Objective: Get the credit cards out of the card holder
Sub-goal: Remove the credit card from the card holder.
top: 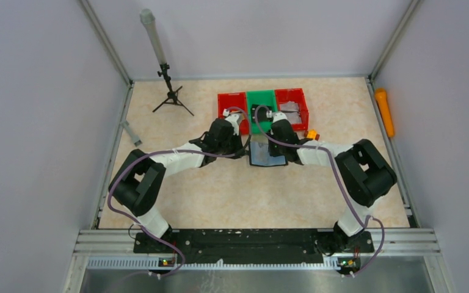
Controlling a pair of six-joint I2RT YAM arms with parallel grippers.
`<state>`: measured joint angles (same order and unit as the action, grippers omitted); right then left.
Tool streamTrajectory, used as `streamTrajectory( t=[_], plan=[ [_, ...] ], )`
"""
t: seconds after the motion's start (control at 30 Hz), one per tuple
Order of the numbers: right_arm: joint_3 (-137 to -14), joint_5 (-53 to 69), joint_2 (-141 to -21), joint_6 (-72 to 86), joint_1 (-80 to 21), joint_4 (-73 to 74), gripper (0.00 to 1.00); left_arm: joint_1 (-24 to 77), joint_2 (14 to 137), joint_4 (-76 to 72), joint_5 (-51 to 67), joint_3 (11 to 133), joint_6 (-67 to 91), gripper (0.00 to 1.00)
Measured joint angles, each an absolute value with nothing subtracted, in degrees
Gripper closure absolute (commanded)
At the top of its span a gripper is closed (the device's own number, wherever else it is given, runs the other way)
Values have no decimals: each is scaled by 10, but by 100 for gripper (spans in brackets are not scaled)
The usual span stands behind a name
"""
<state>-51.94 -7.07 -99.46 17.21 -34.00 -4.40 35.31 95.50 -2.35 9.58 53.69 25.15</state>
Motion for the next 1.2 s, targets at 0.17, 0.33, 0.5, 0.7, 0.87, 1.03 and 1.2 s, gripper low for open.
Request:
streamTrajectory(
  t=[0.17,0.33,0.5,0.7,0.87,1.03,1.2],
  plan=[
    [-527,-134,-986,157,-340,-4,52,353,955,-23,89,537,251,100],
    [-528,-213,-953,152,-340,23,40,353,954,-18,82,537,251,100],
    [-528,-249,-934,152,-340,27,39,353,954,-18,82,537,251,100],
    [-487,-190,-884,154,-340,-24,41,353,954,-18,83,537,251,100],
    [-469,-70,-877,162,-340,-83,51,353,954,-18,83,537,251,100],
    [-474,3,-927,181,-340,-109,60,353,954,-18,85,537,251,100],
    [-491,23,-979,196,-331,-81,60,352,954,-17,87,537,251,100]
  ],
)
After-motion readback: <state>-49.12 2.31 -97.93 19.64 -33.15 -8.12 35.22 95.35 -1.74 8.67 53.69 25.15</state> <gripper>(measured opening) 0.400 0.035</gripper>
